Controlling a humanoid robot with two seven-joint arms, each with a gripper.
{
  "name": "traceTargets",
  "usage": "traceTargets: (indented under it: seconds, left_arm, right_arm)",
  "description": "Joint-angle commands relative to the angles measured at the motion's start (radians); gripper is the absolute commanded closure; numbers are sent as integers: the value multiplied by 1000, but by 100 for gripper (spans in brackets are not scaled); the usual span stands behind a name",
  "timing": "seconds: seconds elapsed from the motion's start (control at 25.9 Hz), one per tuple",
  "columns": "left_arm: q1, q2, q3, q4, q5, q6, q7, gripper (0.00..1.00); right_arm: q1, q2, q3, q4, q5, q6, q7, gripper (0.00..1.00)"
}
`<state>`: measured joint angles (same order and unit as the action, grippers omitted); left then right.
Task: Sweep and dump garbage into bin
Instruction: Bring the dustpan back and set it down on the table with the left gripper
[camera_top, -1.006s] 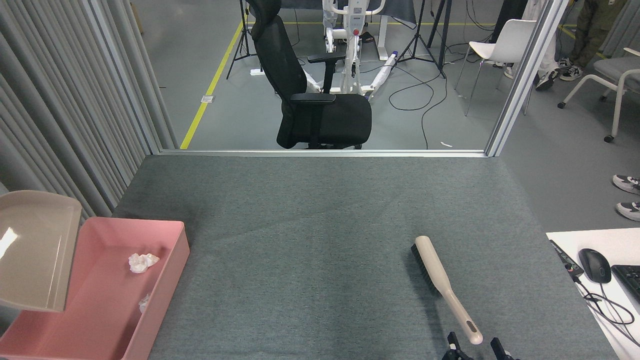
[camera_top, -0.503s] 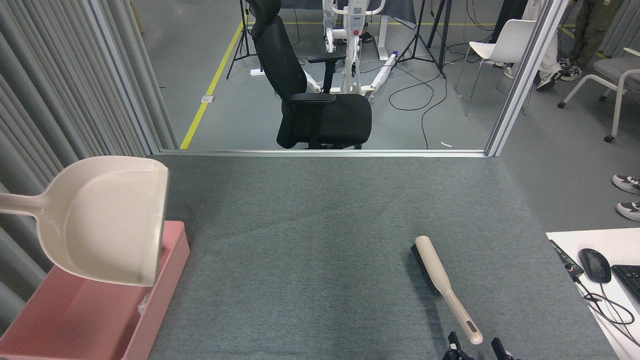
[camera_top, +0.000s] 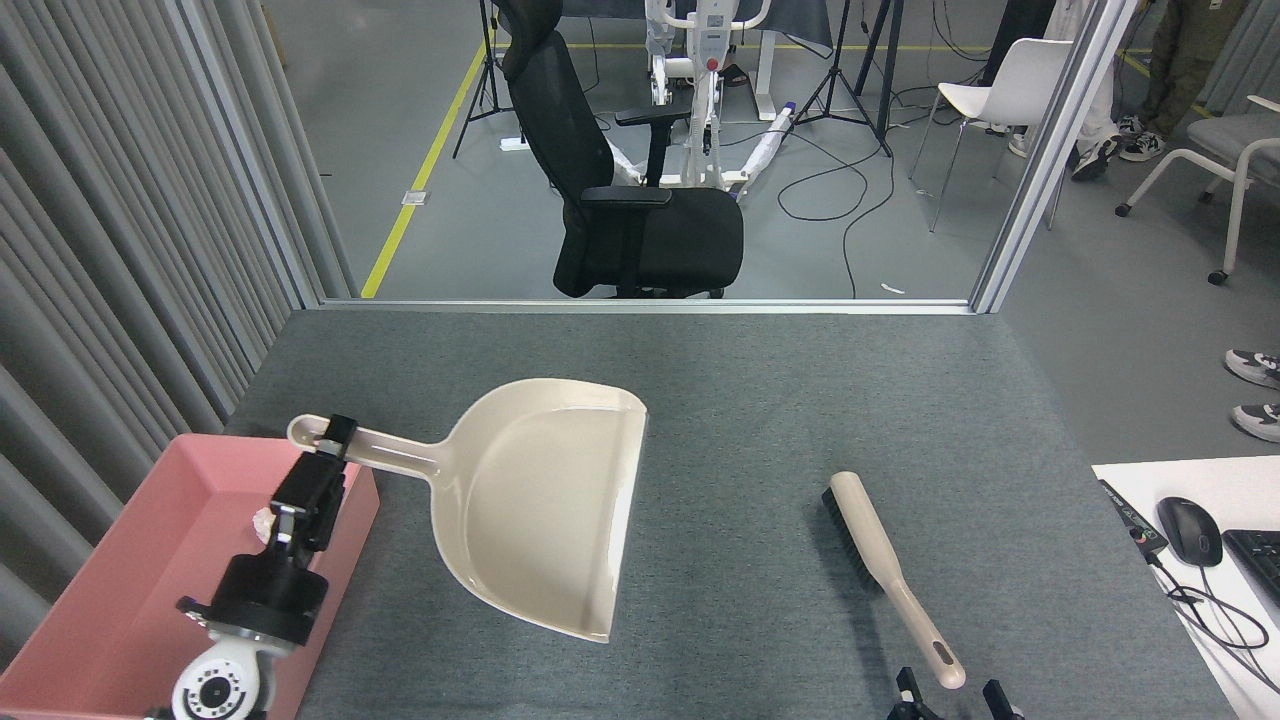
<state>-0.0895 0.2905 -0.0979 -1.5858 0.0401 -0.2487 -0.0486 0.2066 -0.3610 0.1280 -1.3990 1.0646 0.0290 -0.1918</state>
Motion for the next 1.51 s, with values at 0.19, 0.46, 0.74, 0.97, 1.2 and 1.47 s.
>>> traceTargets:
  seconds: [0.19, 0.46, 0.74, 0.97, 1.2, 1.47]
  left_arm:
    - [-26, -249, -39, 175, -187, -40, 18, 92]
    - [-24, -356, -78, 311, -328, -95, 35, 92]
    - [-27, -399, -78, 394, -442, -119, 56, 92]
    - [-49, -404, -65, 454, -456, -107, 69, 92]
    - [-38, -395, -20, 440, -450, -116, 72, 45]
    - [-30, -392, -9, 429, -454, -107, 72, 0]
  right_arm:
    - [8, 14, 4, 0, 2, 2, 0, 2]
    - [5, 13, 4, 2, 0, 0, -1, 2]
    - [7, 20, 4, 3, 2, 0, -3, 2]
    - [5, 20, 4, 2, 0, 0, -3, 2]
    - [5, 17, 4, 2, 0, -1, -3, 2]
    - [5, 19, 2, 2, 0, -3, -3, 2]
